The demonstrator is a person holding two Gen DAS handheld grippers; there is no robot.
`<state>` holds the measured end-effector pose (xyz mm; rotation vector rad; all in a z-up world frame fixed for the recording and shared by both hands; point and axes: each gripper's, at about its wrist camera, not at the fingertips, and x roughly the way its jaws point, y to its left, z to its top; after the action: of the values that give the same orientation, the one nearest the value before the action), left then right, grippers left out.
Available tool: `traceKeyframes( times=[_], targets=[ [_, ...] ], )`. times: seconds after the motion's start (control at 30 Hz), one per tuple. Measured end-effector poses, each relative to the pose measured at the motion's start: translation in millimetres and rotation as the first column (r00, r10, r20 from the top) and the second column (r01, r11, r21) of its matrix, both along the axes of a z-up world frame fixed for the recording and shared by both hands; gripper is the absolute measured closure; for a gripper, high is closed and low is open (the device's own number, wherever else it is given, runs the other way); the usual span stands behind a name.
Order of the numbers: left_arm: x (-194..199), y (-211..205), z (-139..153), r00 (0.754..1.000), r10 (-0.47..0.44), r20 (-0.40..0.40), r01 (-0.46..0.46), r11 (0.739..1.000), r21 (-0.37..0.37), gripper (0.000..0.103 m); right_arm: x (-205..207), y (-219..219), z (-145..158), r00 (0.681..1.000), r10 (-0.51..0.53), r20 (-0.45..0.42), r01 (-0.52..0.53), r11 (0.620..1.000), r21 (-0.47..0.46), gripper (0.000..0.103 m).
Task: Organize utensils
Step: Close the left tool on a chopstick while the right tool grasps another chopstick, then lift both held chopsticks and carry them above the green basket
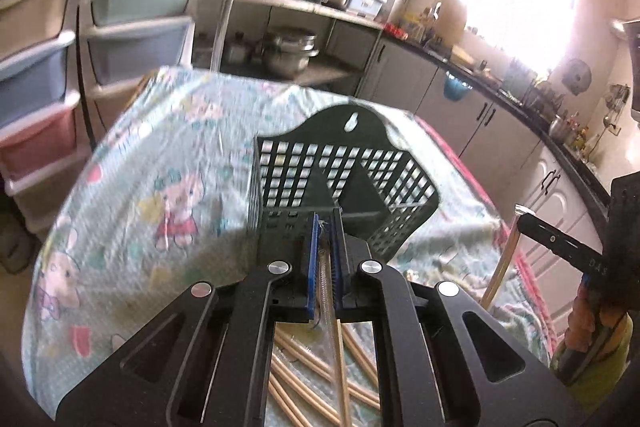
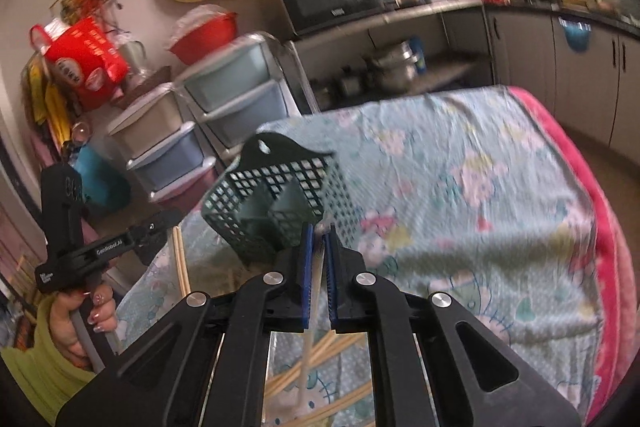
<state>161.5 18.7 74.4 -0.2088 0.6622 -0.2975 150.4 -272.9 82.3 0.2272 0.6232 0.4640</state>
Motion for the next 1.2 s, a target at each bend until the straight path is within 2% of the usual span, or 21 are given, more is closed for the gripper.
traceKeyframes(
  times=[0.37,0.8,1.2],
  targets=[
    [-5.7,-3.3,39.0,0.995,-0.001,0.102,0.003,1.0,-0.017,0.1,-21.1,22.1,39.2,0.984,0.009,0.178,0.0,0.999,-0.053,0.097],
    [-3.8,-5.7,87.9,0.977,0.002,0.214,0.008,0.999,-0.05,0.102,-20.4,35.4,76.4,0.96,0.032,0.279,-0.026,0.999,-0.028,0.097],
    [-3.0,-15.0,141.4,0.94,0.006,0.34,0.009,0.999,-0.043,0.102,-9.3,42.5,110.8,0.931,0.017,0.364,-0.015,1.0,-0.007,0.097]
  ],
)
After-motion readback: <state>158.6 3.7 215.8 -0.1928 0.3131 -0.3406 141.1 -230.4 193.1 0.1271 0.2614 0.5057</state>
